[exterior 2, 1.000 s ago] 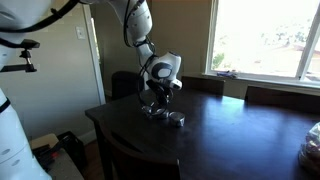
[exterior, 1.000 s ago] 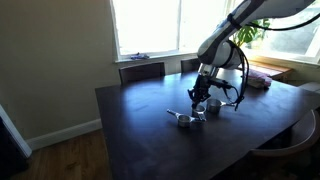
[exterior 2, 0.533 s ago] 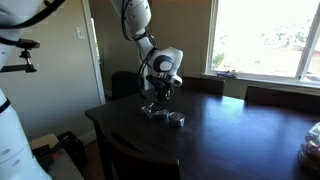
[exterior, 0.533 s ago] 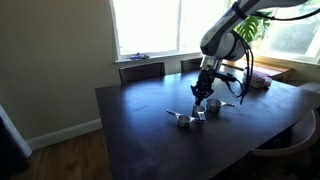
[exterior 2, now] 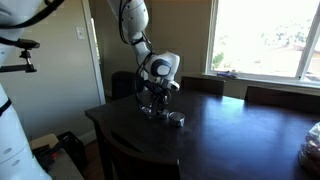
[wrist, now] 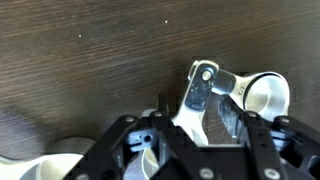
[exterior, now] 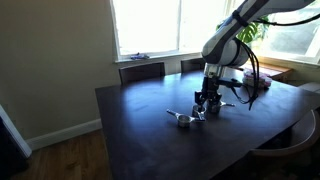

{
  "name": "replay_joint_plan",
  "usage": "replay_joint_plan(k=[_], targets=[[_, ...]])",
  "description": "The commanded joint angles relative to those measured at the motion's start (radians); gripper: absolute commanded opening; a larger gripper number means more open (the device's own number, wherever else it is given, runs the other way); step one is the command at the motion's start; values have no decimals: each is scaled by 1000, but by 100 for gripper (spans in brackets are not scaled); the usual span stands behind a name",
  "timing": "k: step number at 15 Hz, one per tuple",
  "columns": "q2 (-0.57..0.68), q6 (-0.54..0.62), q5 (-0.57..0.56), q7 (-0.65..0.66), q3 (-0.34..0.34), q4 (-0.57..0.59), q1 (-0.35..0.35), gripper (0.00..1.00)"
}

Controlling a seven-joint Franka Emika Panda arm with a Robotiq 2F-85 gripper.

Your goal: Stack the cups

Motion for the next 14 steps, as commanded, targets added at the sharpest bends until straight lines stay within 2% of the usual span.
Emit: replay_joint_plan(k=[1,2,4,7,11,12,13,14], targets=[[-17,41,-7,76,-25,-47,46,87],[-10,69,2,88,-23,-49,51,95],[0,130,12,125,-24,-51,63,100],[21,191,11,195,-33,-47,80,100],[66,215,2,283,-50,-21,106,100],[74,221,1,300,-55,-17,112,99],[80,229,1,313,-58,-15,117,74],[83,234,2,321,-59,-15,120,74]])
